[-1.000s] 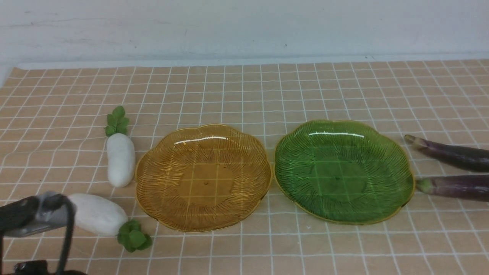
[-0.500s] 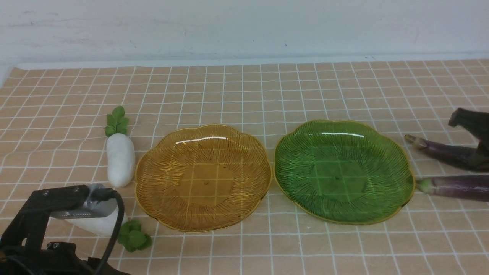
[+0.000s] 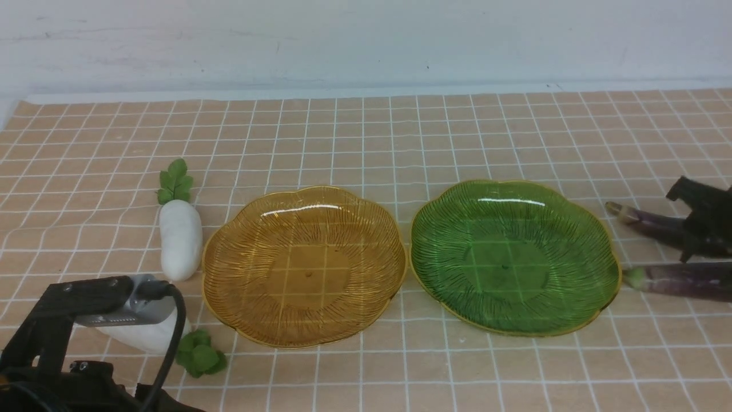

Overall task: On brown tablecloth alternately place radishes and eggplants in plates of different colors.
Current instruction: 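Put the eggplants into the green plate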

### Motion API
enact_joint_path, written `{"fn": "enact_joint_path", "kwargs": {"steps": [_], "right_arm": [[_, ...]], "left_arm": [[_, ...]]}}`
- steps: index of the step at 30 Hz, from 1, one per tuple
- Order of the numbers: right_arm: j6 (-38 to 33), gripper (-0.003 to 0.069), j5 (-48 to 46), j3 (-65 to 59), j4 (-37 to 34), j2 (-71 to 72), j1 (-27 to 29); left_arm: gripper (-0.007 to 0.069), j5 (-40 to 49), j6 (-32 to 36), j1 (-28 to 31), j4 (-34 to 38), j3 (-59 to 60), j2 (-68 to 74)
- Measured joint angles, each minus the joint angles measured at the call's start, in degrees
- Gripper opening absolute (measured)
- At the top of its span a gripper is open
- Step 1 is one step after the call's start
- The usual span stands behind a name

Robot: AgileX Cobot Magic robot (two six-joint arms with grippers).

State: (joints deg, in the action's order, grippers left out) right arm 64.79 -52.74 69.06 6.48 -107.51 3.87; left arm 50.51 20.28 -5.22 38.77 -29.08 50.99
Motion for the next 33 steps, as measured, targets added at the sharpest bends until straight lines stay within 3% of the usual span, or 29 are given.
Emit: {"fn": "enact_joint_path", "kwargs": {"steps": [14, 22, 26, 33], "right_arm": [[1.8, 0.0542, 0.4, 0.4, 6.3, -1.7, 0.0], [0.8, 0.0426, -0.2, 0.3, 6.7, -3.0, 0.0], [-5.3, 0.0325, -2.9, 0.4, 10.2, -2.5, 0.0], [-17.7, 0.0326, -9.0, 2.1, 17.2, 4.1, 0.0]], "left_arm": [[0.0232, 0.0, 0.0, 0.0, 0.0, 0.0, 0.0], [0.0238, 0.0, 0.4, 0.0, 0.0, 0.0, 0.0], [0.0238, 0.0, 0.7, 0.0, 0.0, 0.0, 0.0], [0.0238, 0.0, 0.9, 0.0, 0.0, 0.0, 0.0]]}}
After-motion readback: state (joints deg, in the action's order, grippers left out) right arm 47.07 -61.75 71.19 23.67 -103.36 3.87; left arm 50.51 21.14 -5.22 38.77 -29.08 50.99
